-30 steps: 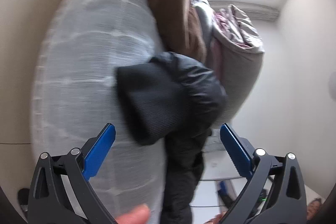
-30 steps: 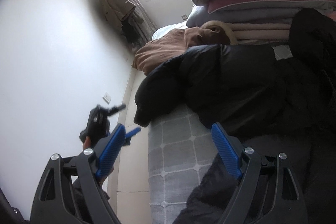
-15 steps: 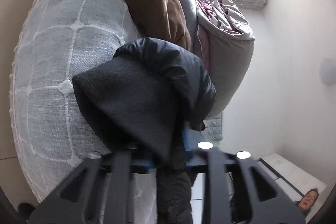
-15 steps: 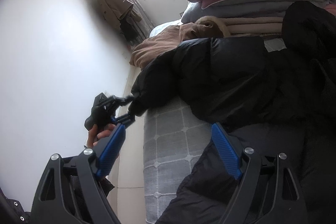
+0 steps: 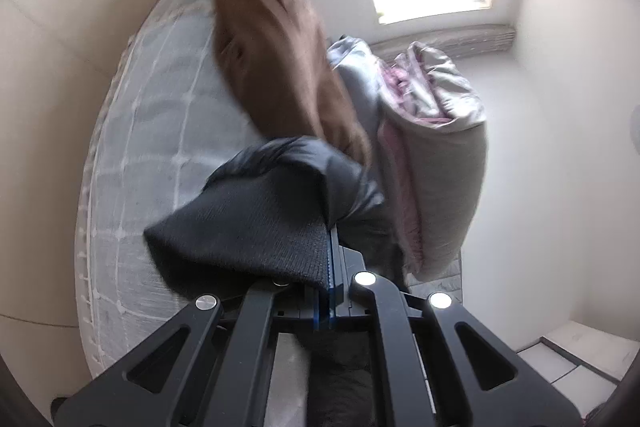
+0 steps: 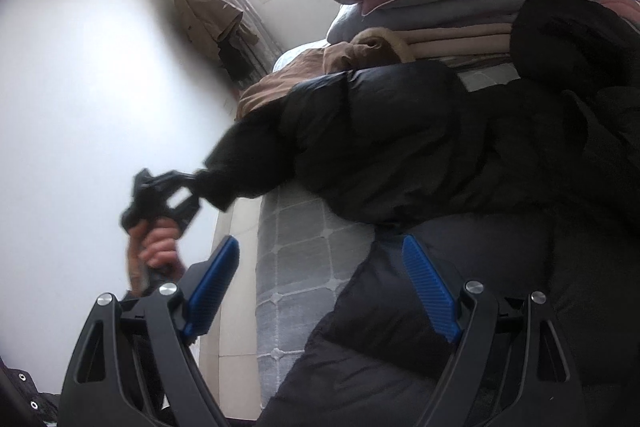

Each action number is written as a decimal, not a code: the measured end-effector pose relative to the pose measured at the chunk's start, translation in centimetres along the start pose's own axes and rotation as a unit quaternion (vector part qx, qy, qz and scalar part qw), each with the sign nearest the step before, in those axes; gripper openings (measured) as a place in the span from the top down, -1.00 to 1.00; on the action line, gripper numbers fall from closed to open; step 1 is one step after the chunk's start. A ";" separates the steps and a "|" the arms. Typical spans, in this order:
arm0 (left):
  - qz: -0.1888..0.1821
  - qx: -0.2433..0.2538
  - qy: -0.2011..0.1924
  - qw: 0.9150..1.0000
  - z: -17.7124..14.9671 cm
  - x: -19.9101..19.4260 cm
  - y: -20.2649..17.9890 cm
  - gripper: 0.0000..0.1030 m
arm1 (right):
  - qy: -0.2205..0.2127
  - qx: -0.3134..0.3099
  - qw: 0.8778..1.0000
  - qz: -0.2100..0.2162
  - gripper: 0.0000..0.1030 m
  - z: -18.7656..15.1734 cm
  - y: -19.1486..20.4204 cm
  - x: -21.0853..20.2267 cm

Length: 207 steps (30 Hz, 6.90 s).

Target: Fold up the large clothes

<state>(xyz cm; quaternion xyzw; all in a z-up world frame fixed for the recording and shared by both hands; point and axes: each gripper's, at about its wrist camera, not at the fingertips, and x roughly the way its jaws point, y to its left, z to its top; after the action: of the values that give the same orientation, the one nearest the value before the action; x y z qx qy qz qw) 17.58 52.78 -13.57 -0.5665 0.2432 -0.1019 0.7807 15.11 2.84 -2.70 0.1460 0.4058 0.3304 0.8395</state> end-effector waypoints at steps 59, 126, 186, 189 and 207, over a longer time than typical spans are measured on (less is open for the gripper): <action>0.190 -0.045 -0.035 0.980 8.9 -9.5 8.7 0.01 | -0.044 0.039 0.998 -0.033 -0.57 -0.1 -5.1 -6.4; 0.004 0.146 0.025 0.989 -0.4 -2.7 -17.0 0.96 | -0.104 0.077 0.991 -0.026 -0.57 -2.6 -9.2 -15.9; 0.210 0.611 0.375 0.665 -50.4 38.0 -43.9 -0.07 | -0.187 -0.161 0.951 -0.186 -0.58 -4.4 -17.0 -24.9; 0.206 0.628 0.370 0.653 -50.6 37.0 -45.4 -0.11 | -0.175 -0.233 0.934 -0.207 -0.58 -4.3 -14.8 -22.0; 0.175 0.478 0.200 0.837 -29.9 26.4 -47.0 -0.28 | -0.135 -0.143 0.973 -0.118 -0.58 5.6 -19.8 -14.7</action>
<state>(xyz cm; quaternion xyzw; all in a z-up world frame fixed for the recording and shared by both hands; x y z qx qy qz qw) 31.00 0.46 16.22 -0.0384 0.4105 -0.1779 0.8935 21.48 -21.57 -0.72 0.0186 0.2514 0.2604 0.9320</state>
